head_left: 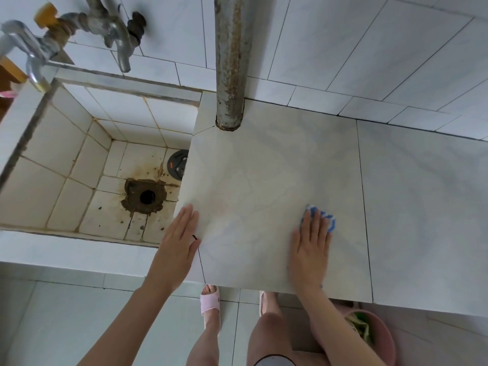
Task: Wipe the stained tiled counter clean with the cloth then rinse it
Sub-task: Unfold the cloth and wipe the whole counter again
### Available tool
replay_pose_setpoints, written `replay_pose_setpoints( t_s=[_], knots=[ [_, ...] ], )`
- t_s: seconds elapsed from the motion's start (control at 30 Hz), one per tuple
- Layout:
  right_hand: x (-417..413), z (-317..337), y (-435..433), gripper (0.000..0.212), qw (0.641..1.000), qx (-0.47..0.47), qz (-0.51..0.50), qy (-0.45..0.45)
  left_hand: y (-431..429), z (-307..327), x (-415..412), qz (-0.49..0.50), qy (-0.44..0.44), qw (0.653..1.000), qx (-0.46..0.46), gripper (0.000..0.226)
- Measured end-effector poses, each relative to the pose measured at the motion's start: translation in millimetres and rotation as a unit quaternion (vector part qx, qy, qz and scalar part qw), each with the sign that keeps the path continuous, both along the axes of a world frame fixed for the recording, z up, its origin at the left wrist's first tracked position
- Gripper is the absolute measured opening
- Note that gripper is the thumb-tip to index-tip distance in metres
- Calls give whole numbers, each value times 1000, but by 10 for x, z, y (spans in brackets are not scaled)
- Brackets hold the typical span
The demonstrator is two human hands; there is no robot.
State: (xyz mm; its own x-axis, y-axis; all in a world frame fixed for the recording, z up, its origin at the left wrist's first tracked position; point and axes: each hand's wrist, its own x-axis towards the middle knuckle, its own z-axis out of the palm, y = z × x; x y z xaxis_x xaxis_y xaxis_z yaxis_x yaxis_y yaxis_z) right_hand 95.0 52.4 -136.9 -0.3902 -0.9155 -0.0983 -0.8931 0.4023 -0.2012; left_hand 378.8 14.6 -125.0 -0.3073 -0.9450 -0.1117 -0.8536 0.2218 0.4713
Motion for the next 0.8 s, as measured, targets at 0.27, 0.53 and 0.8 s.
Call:
replay_pose_setpoints(
  t_s=[0.27,0.53,0.8],
  knots=[
    [1663,131,227,52,969,-2,240,-56,-9,35,159,-19,54,998,-8,63],
    [1568,100,86,51,935,-6,354,-29,361,30,447,1,48,999,12,50],
    [742,51,-441,54,980,-1,199,6,411,9,467,12,35,999,14,57]
  ],
)
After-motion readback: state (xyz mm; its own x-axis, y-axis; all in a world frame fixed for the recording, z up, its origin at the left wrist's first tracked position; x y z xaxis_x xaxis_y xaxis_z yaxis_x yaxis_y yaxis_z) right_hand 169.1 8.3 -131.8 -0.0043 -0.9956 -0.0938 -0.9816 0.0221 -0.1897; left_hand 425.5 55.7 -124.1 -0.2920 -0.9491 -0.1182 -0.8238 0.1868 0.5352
